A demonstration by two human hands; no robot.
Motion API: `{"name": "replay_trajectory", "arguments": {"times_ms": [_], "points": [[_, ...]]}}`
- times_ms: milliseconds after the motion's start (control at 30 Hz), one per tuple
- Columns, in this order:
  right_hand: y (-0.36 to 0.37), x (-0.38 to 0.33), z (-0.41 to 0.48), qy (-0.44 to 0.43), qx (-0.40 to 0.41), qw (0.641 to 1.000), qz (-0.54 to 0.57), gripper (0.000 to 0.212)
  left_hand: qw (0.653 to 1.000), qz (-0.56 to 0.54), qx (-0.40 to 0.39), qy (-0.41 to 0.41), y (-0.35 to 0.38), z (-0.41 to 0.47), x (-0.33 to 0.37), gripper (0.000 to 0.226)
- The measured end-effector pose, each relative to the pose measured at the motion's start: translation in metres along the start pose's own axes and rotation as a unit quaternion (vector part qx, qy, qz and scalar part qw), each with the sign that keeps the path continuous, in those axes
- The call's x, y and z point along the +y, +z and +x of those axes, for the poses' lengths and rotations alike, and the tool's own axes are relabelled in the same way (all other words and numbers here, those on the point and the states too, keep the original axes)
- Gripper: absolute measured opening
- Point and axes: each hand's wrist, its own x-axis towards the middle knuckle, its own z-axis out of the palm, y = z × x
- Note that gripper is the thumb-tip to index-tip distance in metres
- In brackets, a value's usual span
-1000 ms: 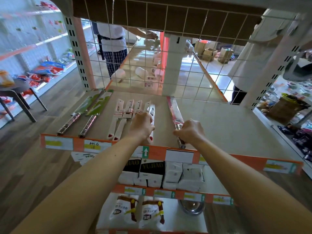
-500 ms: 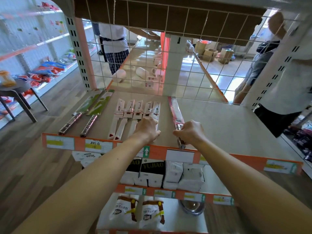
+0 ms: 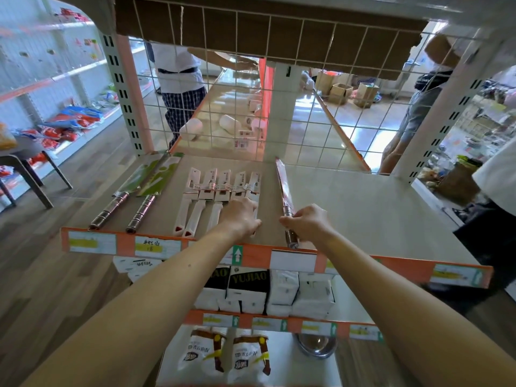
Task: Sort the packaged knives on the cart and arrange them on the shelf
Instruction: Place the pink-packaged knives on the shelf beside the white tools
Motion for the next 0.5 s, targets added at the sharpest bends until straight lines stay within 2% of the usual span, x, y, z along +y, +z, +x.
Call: {"name": "replay_trajectory", "arguments": {"times_ms": [67, 133, 267, 333, 400, 500], "points": [[-0.004, -0.001, -0.003, 0.024, -0.038, 0.997, 0.061, 0.030, 1.000, -0.009, -0.002, -0.001, -0.002, 0.000, 0.001, 0.011], [-0.010, -0.002, -0.004, 0.039, -0.070, 0.991, 0.110, 0.026, 1.000, -0.022, -0.008, -0.008, -0.004, 0.002, 0.000, 0.019], [-0.021, 0.002, -0.007, 0.097, -0.166, 0.935, 0.298, 0.018, 1.000, -0.021, -0.012, -0.016, -0.007, 0.002, 0.001, 0.037], [-0.021, 0.007, -0.007, 0.104, -0.162, 0.948, 0.252, 0.018, 1.000, -0.009, -0.010, -0.014, -0.008, 0.002, 0.002, 0.039], [-0.021, 0.010, -0.006, 0.079, -0.122, 0.982, 0.117, 0.025, 1.000, 0.002, -0.009, -0.010, -0.008, 0.002, 0.003, 0.040], [-0.022, 0.008, -0.003, 0.043, -0.073, 0.996, 0.025, 0.029, 1.000, 0.012, 0.001, -0.006, -0.006, 0.002, 0.003, 0.040]]}}
